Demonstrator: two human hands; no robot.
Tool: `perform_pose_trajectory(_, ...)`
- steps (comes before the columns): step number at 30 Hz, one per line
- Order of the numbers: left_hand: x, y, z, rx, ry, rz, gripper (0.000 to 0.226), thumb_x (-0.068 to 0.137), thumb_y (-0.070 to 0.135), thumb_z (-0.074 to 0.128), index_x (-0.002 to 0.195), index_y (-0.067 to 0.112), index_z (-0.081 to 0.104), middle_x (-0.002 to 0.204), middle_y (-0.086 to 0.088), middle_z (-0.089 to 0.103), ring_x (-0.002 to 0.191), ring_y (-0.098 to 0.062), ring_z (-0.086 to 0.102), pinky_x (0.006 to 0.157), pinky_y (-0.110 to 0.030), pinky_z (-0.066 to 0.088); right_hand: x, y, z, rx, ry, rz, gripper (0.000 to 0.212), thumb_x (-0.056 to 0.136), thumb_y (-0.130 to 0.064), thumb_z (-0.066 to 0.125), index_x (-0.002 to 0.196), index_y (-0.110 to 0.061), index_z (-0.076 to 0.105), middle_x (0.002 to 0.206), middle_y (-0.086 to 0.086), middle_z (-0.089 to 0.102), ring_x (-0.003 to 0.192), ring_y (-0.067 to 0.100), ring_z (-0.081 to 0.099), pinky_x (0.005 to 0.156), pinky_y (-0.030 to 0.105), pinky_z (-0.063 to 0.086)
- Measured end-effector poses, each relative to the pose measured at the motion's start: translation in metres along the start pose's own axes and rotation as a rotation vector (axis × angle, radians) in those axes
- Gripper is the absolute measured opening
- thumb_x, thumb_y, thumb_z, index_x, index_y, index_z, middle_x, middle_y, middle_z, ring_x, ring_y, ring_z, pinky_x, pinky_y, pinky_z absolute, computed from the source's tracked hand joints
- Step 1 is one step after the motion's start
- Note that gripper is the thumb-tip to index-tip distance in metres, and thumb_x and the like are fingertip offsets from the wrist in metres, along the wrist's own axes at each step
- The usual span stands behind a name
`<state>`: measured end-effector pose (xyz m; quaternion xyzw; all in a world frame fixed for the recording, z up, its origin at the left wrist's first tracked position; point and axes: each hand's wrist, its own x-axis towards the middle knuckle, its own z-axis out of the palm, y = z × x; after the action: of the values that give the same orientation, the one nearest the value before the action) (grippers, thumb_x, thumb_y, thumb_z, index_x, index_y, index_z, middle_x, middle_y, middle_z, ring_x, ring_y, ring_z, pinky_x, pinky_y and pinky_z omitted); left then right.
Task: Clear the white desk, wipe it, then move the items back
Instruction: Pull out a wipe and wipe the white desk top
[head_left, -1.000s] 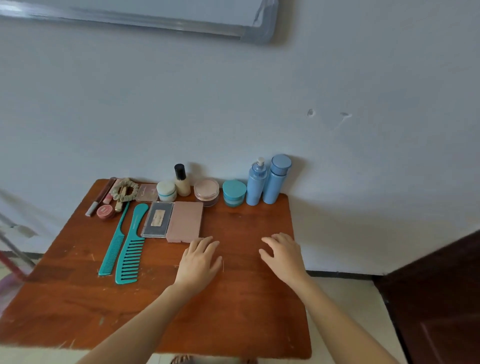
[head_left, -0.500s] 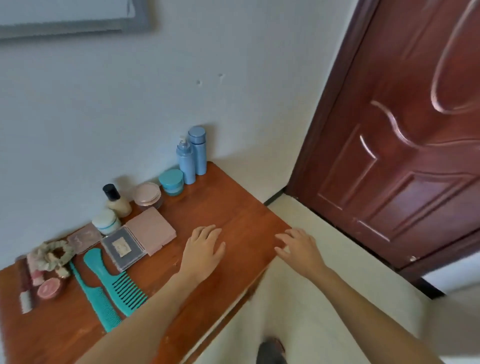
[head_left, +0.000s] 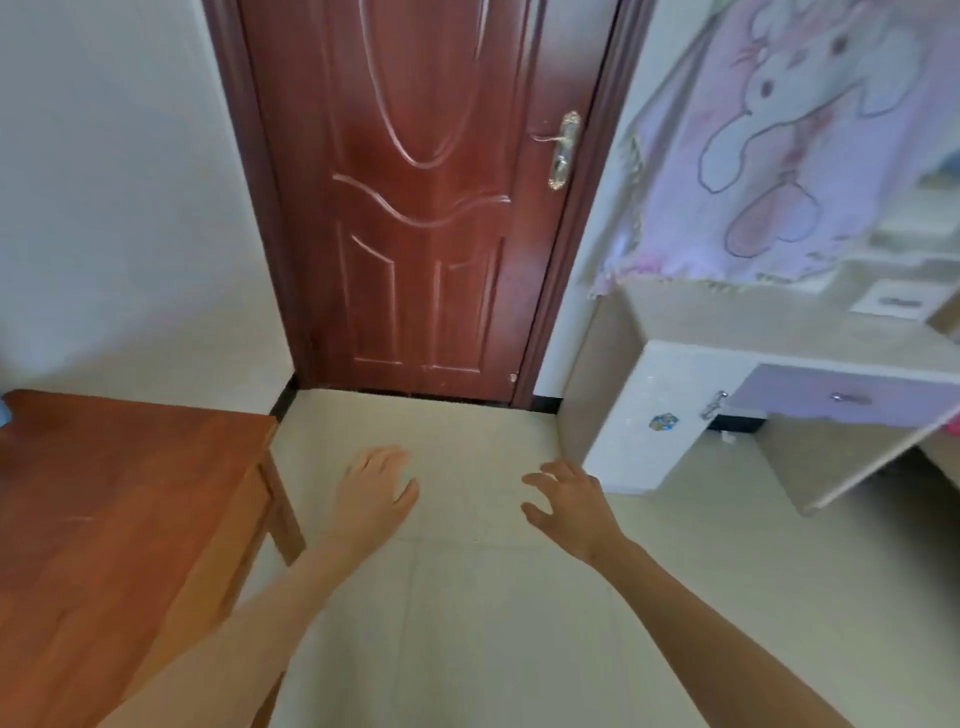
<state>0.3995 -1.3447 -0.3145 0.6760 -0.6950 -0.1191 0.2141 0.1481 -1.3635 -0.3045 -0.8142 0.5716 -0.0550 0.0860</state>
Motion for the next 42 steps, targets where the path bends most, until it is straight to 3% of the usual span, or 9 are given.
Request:
perform_pose_trajectory(3, -0.008, 0.085, 0.037, -0.039, -0.055, 0.126, 0.051, 0.091, 0.038, 0.035, 0.134, 0.011, 0.043, 0.142, -0.002, 0.042, 0.133, -0.018, 0.031, 0.108, -0.030, 0.023, -0.068, 0.073, -0.016, -0.002, 0.028, 0.148, 0.042, 0.091, -0.040, 0.047, 0.130, -0.027, 0.047, 0.139, 0.000, 0.042, 0.133, 0.013, 0.027, 0.102, 0.029, 0.027)
perform_pose_trajectory(7, -0.026, 0.186, 0.088, -0.011, -0.140, 0.314, 0.045, 0.095, 0.034, 0.040, 0.135, 0.015, 0.041, 0.142, 0.001, 0.040, 0.132, -0.017, 0.029, 0.106, -0.029, 0.025, -0.153, 0.154, -0.034, -0.014, 0.022, 0.320, 0.039, 0.091, -0.041, 0.046, 0.127, -0.029, 0.050, 0.141, 0.000, 0.040, 0.134, 0.014, 0.025, 0.103, 0.030, 0.027)
perform_pose_trajectory(14, -0.025, 0.320, 0.113, -0.079, -0.083, 0.536, 0.039, 0.093, 0.029, 0.047, 0.129, 0.014, 0.048, 0.133, 0.000, 0.049, 0.124, -0.020, 0.037, 0.097, -0.029, 0.032, -0.236, 0.238, -0.095, -0.089, 0.083, 0.435, 0.040, 0.092, -0.041, 0.046, 0.128, -0.026, 0.051, 0.141, 0.004, 0.040, 0.134, 0.016, 0.026, 0.104, 0.032, 0.028)
perform_pose_trajectory(18, -0.002, 0.383, 0.102, -0.133, -0.021, 0.616, 0.036, 0.092, 0.027, 0.049, 0.126, 0.014, 0.051, 0.129, 0.002, 0.053, 0.123, -0.022, 0.037, 0.090, -0.027, 0.030, -0.249, 0.272, -0.145, -0.113, 0.194, 0.486, 0.041, 0.091, -0.039, 0.048, 0.129, -0.024, 0.049, 0.138, 0.002, 0.043, 0.131, 0.019, 0.031, 0.102, 0.033, 0.030)
perform_pose_trajectory(24, 0.047, 0.447, 0.092, -0.151, 0.046, 0.680, 0.037, 0.093, 0.028, 0.047, 0.126, 0.012, 0.050, 0.130, 0.000, 0.052, 0.125, -0.023, 0.036, 0.097, -0.034, 0.032, -0.249, 0.321, -0.198, -0.102, 0.338, 0.547, 0.039, 0.090, -0.034, 0.051, 0.126, -0.020, 0.052, 0.129, 0.004, 0.051, 0.125, 0.023, 0.037, 0.098, 0.032, 0.033)
perform_pose_trajectory(28, 0.083, 0.474, 0.110, -0.088, 0.045, 0.700, 0.037, 0.093, 0.030, 0.045, 0.127, 0.016, 0.047, 0.132, 0.004, 0.050, 0.127, -0.019, 0.033, 0.096, -0.029, 0.029, -0.241, 0.358, -0.219, -0.112, 0.342, 0.566, 0.031, 0.088, -0.029, 0.052, 0.117, -0.019, 0.057, 0.122, 0.005, 0.055, 0.119, 0.024, 0.043, 0.095, 0.035, 0.037)
perform_pose_trajectory(35, 0.156, 0.546, 0.146, -0.211, 0.062, 0.733, 0.036, 0.092, 0.027, 0.048, 0.126, 0.015, 0.050, 0.131, 0.002, 0.051, 0.125, -0.021, 0.037, 0.097, -0.031, 0.032, -0.209, 0.442, -0.252, -0.180, 0.273, 0.560, 0.042, 0.089, -0.034, 0.051, 0.129, -0.022, 0.049, 0.128, 0.003, 0.052, 0.119, 0.021, 0.042, 0.099, 0.033, 0.037)
perform_pose_trajectory(39, 0.172, 0.586, 0.197, -0.250, -0.027, 0.761, 0.032, 0.091, 0.024, 0.050, 0.120, 0.012, 0.054, 0.122, 0.000, 0.056, 0.119, -0.023, 0.042, 0.092, -0.032, 0.036, -0.199, 0.489, -0.249, -0.088, 0.315, 0.623, 0.044, 0.090, -0.032, 0.051, 0.132, -0.021, 0.046, 0.132, 0.003, 0.049, 0.125, 0.020, 0.038, 0.101, 0.033, 0.035)
perform_pose_trajectory(42, 0.167, 0.614, 0.244, -0.124, -0.157, 0.806, 0.036, 0.092, 0.027, 0.045, 0.125, 0.013, 0.049, 0.126, 0.002, 0.051, 0.121, -0.017, 0.039, 0.092, -0.027, 0.036, -0.205, 0.525, -0.235, -0.041, 0.251, 0.669, 0.046, 0.091, -0.032, 0.050, 0.134, -0.020, 0.042, 0.136, 0.003, 0.045, 0.129, 0.019, 0.034, 0.104, 0.033, 0.032)
